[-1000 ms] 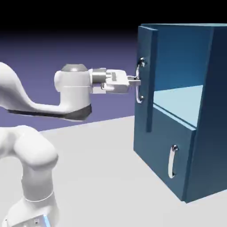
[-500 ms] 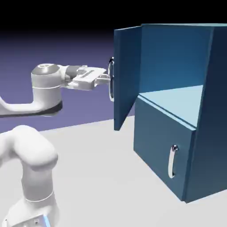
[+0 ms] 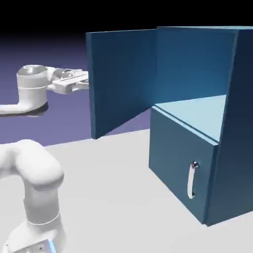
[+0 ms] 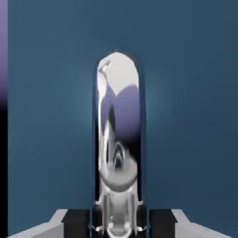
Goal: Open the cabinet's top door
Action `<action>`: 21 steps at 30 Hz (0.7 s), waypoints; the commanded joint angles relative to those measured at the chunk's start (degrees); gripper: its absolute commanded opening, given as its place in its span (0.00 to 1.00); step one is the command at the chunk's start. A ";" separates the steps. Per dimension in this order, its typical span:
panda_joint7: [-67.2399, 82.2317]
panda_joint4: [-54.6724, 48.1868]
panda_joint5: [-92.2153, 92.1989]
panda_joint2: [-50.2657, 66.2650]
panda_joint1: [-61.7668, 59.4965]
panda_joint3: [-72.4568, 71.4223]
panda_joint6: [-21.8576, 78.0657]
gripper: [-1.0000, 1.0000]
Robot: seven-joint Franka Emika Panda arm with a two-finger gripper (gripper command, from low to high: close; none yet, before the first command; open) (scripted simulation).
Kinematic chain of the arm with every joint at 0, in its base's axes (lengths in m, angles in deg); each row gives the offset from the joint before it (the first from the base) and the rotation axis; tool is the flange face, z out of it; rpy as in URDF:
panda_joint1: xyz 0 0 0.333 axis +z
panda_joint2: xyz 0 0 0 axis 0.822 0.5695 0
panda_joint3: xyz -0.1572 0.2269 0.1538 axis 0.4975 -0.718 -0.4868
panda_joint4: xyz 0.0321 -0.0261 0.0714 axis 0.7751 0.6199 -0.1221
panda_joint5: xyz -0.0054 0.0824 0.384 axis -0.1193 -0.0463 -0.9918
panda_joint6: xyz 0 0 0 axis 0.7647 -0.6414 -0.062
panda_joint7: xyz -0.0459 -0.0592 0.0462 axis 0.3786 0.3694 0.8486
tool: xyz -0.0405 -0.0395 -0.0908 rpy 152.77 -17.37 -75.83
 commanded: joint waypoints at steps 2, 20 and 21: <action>-0.33 -4.07 -2.77 2.02 -3.25 -4.14 3.99 0.00; 2.68 -41.44 -16.11 6.37 -39.16 -31.54 32.13 0.00; 3.18 -43.51 -16.50 6.01 -41.14 -32.54 33.43 0.00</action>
